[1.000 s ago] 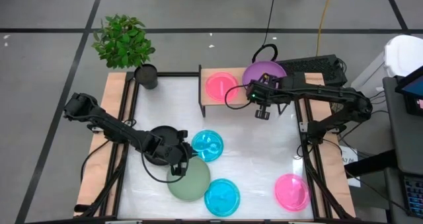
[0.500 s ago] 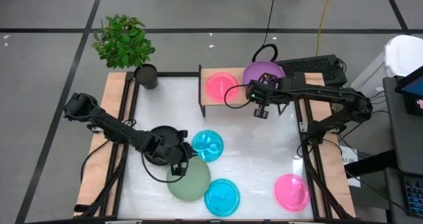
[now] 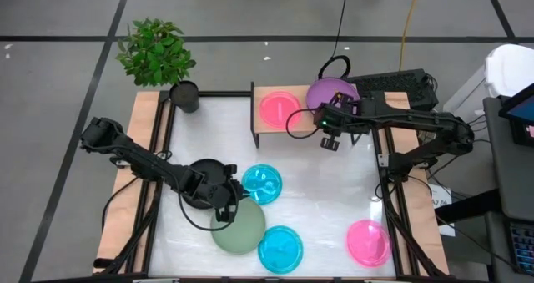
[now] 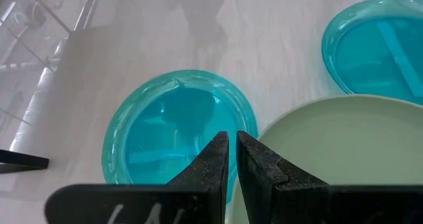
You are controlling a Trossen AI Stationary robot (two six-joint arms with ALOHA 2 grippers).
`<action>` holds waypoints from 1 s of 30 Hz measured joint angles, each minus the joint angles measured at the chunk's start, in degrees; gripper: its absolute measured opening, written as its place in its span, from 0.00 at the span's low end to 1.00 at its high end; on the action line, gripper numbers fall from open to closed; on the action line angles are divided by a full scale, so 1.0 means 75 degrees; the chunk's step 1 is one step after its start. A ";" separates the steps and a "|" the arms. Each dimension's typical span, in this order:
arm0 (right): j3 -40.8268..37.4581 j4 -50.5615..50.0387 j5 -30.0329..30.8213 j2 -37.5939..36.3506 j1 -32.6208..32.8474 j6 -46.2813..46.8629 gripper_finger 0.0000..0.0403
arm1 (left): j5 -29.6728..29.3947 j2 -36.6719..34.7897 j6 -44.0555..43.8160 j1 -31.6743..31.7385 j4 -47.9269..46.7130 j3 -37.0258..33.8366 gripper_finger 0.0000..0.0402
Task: Place and stack plates onto a shelf
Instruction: Stack the violet plate on top of the dark green plate on the shelf, then stack the top blue plate on top of the pink plate on the shelf
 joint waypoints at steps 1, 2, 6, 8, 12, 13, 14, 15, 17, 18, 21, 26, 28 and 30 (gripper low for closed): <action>0.0001 0.0015 -0.0002 -0.0068 0.0070 0.0049 0.23 | 0.0000 0.0000 -0.0024 0.0000 0.0000 0.0000 0.09; 0.0000 0.0014 -0.0002 -0.0140 0.0136 0.0119 0.24 | 0.0000 0.0000 -0.0028 0.0000 -0.0003 0.0000 0.09; 0.0000 -0.0077 -0.0006 -0.0341 0.0343 0.0393 0.25 | 0.0000 0.0000 -0.0037 0.0000 0.0004 0.0000 0.09; 0.0002 -0.0137 -0.0023 -0.0397 0.0426 0.0565 0.23 | 0.0000 0.0000 -0.0059 0.0000 0.0006 0.0000 0.09; -0.0044 -0.0136 -0.0168 -0.0531 0.0718 0.0951 0.17 | 0.0000 -0.0002 -0.0079 0.0000 -0.0001 0.0000 0.09; -0.0110 -0.0017 -0.0334 -0.0603 0.0844 0.1040 0.16 | 0.0000 -0.0003 -0.0052 0.0000 -0.0012 0.0000 0.09; -0.0186 0.0127 -0.0490 -0.0656 0.1003 0.1143 0.14 | 0.0000 -0.0003 -0.0010 0.0000 -0.0034 0.0000 0.09; -0.0277 0.0332 -0.0643 -0.0711 0.1188 0.1246 0.12 | 0.0000 -0.0003 0.0030 0.0000 -0.0053 0.0000 0.09; -0.0535 0.0910 -0.0847 -0.0839 0.1615 0.1432 0.09 | 0.0000 -0.0003 0.0126 0.0000 -0.0067 0.0000 0.09; -0.0704 0.1243 -0.0847 -0.0904 0.1852 0.1531 0.08 | -0.0001 -0.0003 0.0185 0.0000 -0.0075 0.0000 0.09; -0.1293 0.2364 -0.0839 -0.1068 0.2554 0.1747 0.05 | -0.0003 -0.0003 0.0370 0.0000 -0.0245 0.0000 0.09; -0.2222 0.3802 -0.0831 -0.1158 0.3601 0.1968 0.05 | -0.0215 -0.0003 0.0685 0.0063 -0.1002 0.0000 0.09; -0.2547 0.4135 -0.0831 -0.1158 0.3934 0.2080 0.05 | -0.0232 -0.0003 0.0972 0.0098 -0.1377 0.0000 0.09; -0.2848 0.4412 -0.0851 -0.1155 0.4216 0.2203 0.04 | -0.0230 -0.0003 0.1368 0.0135 -0.1621 0.0000 0.09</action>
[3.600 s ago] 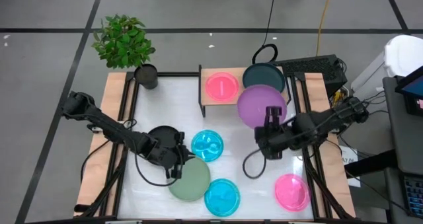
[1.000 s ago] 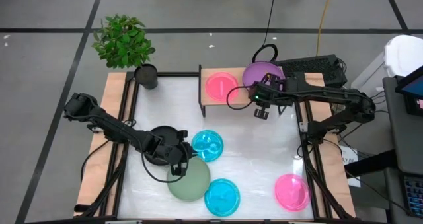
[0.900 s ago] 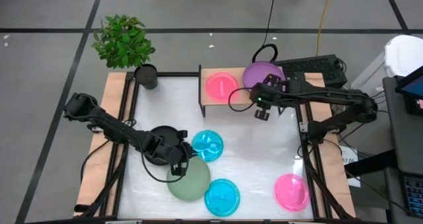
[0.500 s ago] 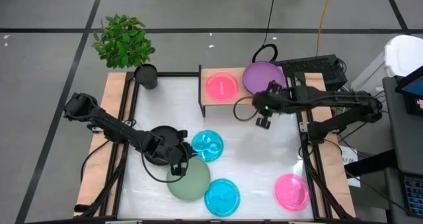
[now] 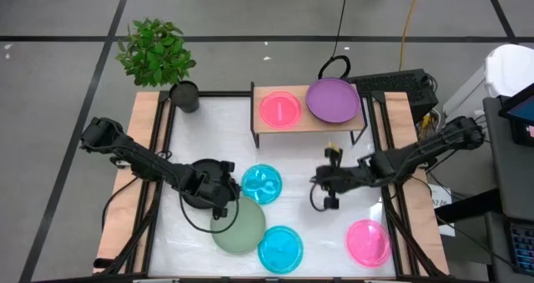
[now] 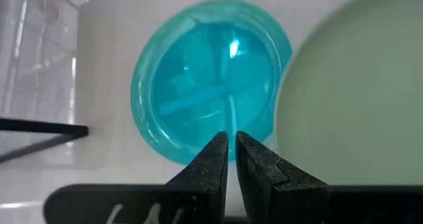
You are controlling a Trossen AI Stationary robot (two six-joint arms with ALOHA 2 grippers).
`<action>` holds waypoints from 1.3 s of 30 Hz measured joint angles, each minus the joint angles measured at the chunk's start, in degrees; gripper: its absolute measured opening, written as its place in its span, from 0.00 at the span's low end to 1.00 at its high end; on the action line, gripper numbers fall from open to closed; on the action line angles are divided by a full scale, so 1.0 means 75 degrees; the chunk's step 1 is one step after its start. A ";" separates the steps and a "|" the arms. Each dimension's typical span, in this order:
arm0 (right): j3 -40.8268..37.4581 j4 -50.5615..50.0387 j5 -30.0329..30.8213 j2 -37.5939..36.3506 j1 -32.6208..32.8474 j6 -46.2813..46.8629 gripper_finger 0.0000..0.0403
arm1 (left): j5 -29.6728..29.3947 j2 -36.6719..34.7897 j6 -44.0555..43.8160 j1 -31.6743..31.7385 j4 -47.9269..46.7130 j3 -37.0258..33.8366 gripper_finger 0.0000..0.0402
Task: Place and stack plates onto a shelf
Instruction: Stack the top blue plate on top of the pink plate on the shelf
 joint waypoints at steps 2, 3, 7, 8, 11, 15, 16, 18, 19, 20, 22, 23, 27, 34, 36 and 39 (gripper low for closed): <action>-0.0271 0.0220 0.0019 -0.0006 0.0234 0.0093 0.04 | -0.0002 0.0000 0.0537 0.0008 -0.0180 0.0000 0.09; -0.0389 0.0301 0.0022 -0.0006 0.0343 0.0142 0.04 | 0.0002 0.0000 0.0851 0.0031 -0.0237 0.0000 0.09; -0.0696 0.0469 -0.0020 -0.0003 0.0599 0.0075 0.04 | 0.0000 0.0000 0.2022 0.0187 -0.0212 0.0000 0.09; -0.0737 0.0463 -0.0012 -0.0003 0.0640 0.0123 0.04 | 0.0000 0.0000 0.2307 0.0238 -0.0212 0.0000 0.09; -0.0771 0.0458 0.0008 -0.0003 0.0734 0.0156 0.04 | 0.0132 0.0000 0.3131 0.0429 -0.0176 0.0000 0.10; -0.0771 0.0464 0.0005 -0.0004 0.0779 0.0122 0.04 | 0.0204 0.0000 0.4245 0.0569 -0.0166 0.0000 0.10; -0.0771 0.0464 0.0006 -0.0003 0.0776 0.0115 0.04 | 0.0207 0.0000 0.4568 0.0571 -0.0168 0.0000 0.10; -0.0771 0.0464 0.0055 -0.0003 0.0772 0.0113 0.04 | 0.0380 0.0000 0.5098 0.0569 -0.0162 0.0000 0.10; -0.0771 0.0464 0.0082 -0.0003 0.0772 0.0103 0.04 | 0.0534 0.0000 0.5289 0.0592 -0.0157 0.0000 0.10; -0.0771 0.0464 0.0154 -0.0003 0.0772 0.0103 0.04 | 0.0682 0.0005 0.5413 0.0618 -0.0157 0.0000 0.11; -0.0771 0.0469 0.0195 -0.0003 0.0775 0.0106 0.04 | 0.0760 0.0094 0.5557 0.0674 -0.0103 0.0000 0.14; -0.0771 0.0472 0.0199 -0.0003 0.0773 0.0103 0.04 | 0.0773 0.0124 0.5618 0.0690 -0.0120 -0.0002 0.17; -0.0771 0.0496 0.0207 -0.0003 0.0772 0.0100 0.04 | 0.0775 0.0413 0.5631 0.0761 0.0054 0.0000 0.29; -0.0771 0.0493 0.0207 -0.0003 0.0772 0.0070 0.04 | 0.0682 0.0354 0.5629 0.0739 -0.0056 -0.0008 0.34; -0.0771 0.0508 0.0207 -0.0003 0.0772 -0.0061 0.04 | 0.0671 0.0337 0.5752 0.0716 -0.0022 0.0001 0.34; -0.0771 0.0574 0.0207 -0.0003 0.0772 -0.0133 0.04 | 0.0817 0.0428 0.6691 0.0716 -0.0130 -0.0005 0.34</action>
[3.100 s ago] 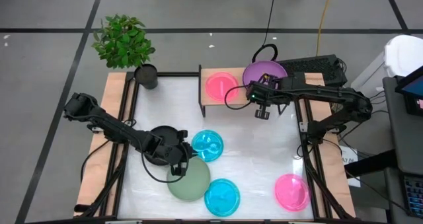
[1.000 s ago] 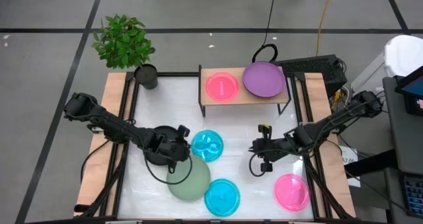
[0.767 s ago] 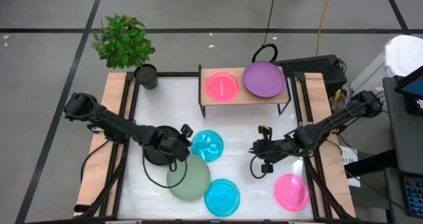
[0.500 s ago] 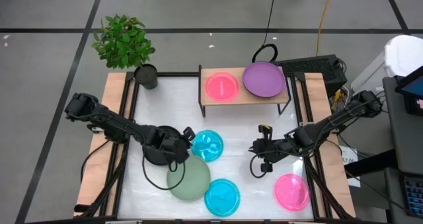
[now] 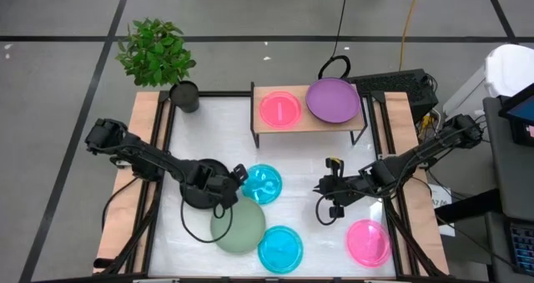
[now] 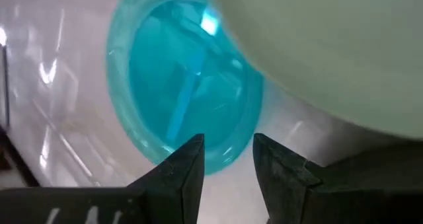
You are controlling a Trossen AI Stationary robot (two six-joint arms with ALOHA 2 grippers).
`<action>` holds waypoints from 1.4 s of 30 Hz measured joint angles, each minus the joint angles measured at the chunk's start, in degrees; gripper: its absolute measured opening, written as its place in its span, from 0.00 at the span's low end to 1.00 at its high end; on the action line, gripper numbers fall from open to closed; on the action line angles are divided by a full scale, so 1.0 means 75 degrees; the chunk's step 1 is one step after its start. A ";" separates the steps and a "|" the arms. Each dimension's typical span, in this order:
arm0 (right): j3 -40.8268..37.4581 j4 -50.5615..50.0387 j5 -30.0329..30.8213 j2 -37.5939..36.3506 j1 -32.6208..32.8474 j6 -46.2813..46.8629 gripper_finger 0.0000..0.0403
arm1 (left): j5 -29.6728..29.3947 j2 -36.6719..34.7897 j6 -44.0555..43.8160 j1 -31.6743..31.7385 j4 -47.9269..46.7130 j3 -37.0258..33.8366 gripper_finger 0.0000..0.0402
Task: Place and stack plates onto a shelf
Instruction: Stack the top blue plate on top of the pink plate on the shelf
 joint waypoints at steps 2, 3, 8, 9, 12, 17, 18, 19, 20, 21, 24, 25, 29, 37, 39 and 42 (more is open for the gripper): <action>0.0000 0.0004 0.0000 0.0000 0.0000 -0.0023 0.04 | 0.0001 -0.0010 0.0649 0.0004 0.0079 -0.0003 0.34; 0.0000 0.0007 0.0000 0.0000 0.0000 -0.0029 0.04 | 0.0017 -0.0017 0.0936 0.0036 0.0140 -0.0001 0.34; 0.0000 0.0006 0.0000 0.0000 0.0000 -0.0105 0.04 | 0.0374 -0.0014 0.1659 0.0400 0.0094 -0.0001 0.34; 0.0000 0.0009 0.0000 0.0000 0.0000 -0.0116 0.04 | 0.0521 -0.0014 0.1656 0.0488 0.0045 -0.0001 0.34; 0.0000 0.0021 0.0000 0.0000 0.0000 -0.0117 0.04 | 0.0840 -0.0014 0.1577 0.0679 -0.0057 -0.0001 0.34; 0.0000 0.0023 0.0000 0.0000 0.0000 -0.0148 0.04 | 0.1307 0.0079 0.1571 0.0824 -0.0048 0.0003 0.34; 0.0000 0.0025 0.0000 0.0000 0.0000 -0.0171 0.04 | 0.1339 0.0197 0.1603 0.0848 0.0006 0.0011 0.34; 0.0000 0.0032 0.0000 0.0000 0.0000 -0.0175 0.04 | 0.1336 0.0313 0.1697 0.0864 -0.0006 0.0010 0.34; 0.0000 0.0032 -0.0001 0.0000 0.0000 -0.0175 0.04 | 0.1335 0.0427 0.1787 0.0869 -0.0063 0.0001 0.34; 0.0000 0.0033 0.0000 0.0000 0.0000 -0.0175 0.04 | 0.1306 0.0547 0.1864 0.0874 0.0021 -0.0004 0.34; 0.0001 0.0045 0.0000 0.0003 0.0000 -0.0175 0.04 | 0.1208 0.0868 0.1944 0.0863 0.0352 0.0011 0.34; 0.0003 0.0058 -0.0001 0.0003 0.0000 -0.0175 0.04 | 0.1172 0.0949 0.1932 0.0860 0.0407 0.0008 0.34; 0.0003 0.0061 -0.0003 0.0006 0.0000 -0.0175 0.04 | 0.1135 0.1038 0.1915 0.0859 0.0480 0.0017 0.34; 0.0003 0.0052 -0.0003 0.0006 0.0000 -0.0176 0.04 | 0.1144 0.1017 0.2019 0.0860 0.0524 0.0008 0.22; 0.0003 0.0055 -0.0003 0.0006 0.0000 -0.0178 0.04 | 0.1181 0.1027 0.2083 0.0866 0.0530 0.0006 0.18; 0.0003 0.0054 -0.0003 0.0006 0.0000 -0.0175 0.04 | 0.1182 0.1035 0.2098 0.0866 0.0601 0.0005 0.13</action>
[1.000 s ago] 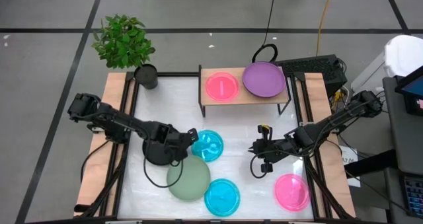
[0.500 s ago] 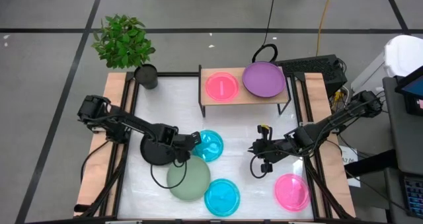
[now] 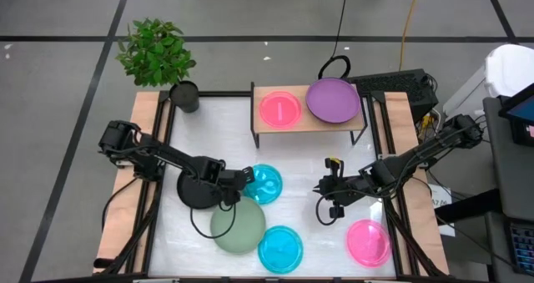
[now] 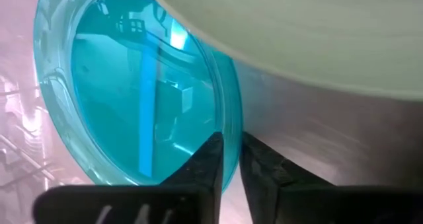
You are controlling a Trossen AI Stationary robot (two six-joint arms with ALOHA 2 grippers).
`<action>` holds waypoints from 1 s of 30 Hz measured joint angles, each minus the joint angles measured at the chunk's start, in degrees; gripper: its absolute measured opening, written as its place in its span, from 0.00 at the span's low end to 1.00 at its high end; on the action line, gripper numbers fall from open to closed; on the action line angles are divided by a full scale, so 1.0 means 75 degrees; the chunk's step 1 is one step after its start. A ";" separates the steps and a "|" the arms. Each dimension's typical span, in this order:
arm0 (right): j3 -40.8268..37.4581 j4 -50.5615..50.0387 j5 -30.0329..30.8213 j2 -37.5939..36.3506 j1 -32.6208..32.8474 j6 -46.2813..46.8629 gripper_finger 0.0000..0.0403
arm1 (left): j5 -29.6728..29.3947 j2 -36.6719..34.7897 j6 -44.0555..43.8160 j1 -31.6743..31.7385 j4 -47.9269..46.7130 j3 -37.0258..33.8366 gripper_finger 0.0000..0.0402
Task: Place and stack plates onto a shelf
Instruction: Stack the top blue plate on top of the pink plate on the shelf
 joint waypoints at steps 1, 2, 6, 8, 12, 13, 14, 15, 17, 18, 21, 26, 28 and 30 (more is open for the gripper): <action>0.0000 0.0001 0.0000 0.0000 0.0000 0.0000 0.04 | 0.0000 0.0000 -0.0002 0.0000 -0.0004 0.0000 0.11; 0.0000 0.0001 0.0000 0.0000 0.0000 0.0000 0.04 | 0.0000 0.0000 -0.0005 0.0000 -0.0001 0.0000 0.09; 0.0000 0.0001 0.0000 0.0000 0.0000 0.0000 0.04 | 0.0003 0.0000 -0.0063 0.0000 0.0006 0.0000 0.04; 0.0000 0.0001 0.0000 0.0000 0.0000 0.0000 0.04 | 0.0003 0.0000 -0.0125 0.0000 0.0009 0.0000 0.02; 0.0000 0.0001 0.0000 0.0000 0.0000 0.0000 0.04 | -0.0002 0.0000 -0.0223 -0.0009 0.0084 0.0000 0.01; 0.0000 0.0001 -0.0001 0.0000 0.0000 0.0000 0.04 | -0.0019 0.0000 -0.0237 -0.0015 0.0135 0.0000 0.01; 0.0000 0.0001 0.0000 0.0000 0.0000 0.0000 0.04 | -0.0097 -0.0001 -0.0238 -0.0039 0.0184 0.0000 0.01; 0.0000 0.0001 0.0000 0.0000 0.0000 0.0000 0.04 | -0.0212 -0.0003 -0.0238 -0.0062 0.0229 0.0000 0.01; 0.0000 -0.0001 -0.0003 0.0000 0.0000 0.0002 0.04 | -0.0409 -0.0003 -0.0241 -0.0105 0.0348 0.0000 0.01; 0.0000 -0.0002 -0.0003 0.0000 0.0000 0.0003 0.04 | -0.0435 -0.0003 -0.0238 -0.0117 0.0411 0.0000 0.01; 0.0000 -0.0006 -0.0003 -0.0003 0.0000 0.0001 0.04 | -0.0525 -0.0009 -0.0250 -0.0174 0.0530 0.0000 0.01; 0.0000 -0.0047 -0.0003 -0.0003 0.0000 0.0000 0.04 | -0.1095 -0.0065 -0.0265 -0.0283 0.0585 -0.0003 0.01; 0.0000 -0.0048 -0.0003 -0.0003 -0.0002 0.0002 0.04 | -0.1207 -0.0155 -0.0272 -0.0303 0.0591 0.0012 0.01; 0.0000 -0.0049 -0.0003 -0.0003 -0.0002 0.0003 0.04 | -0.1231 -0.0220 -0.0376 -0.0306 0.0591 0.0094 0.01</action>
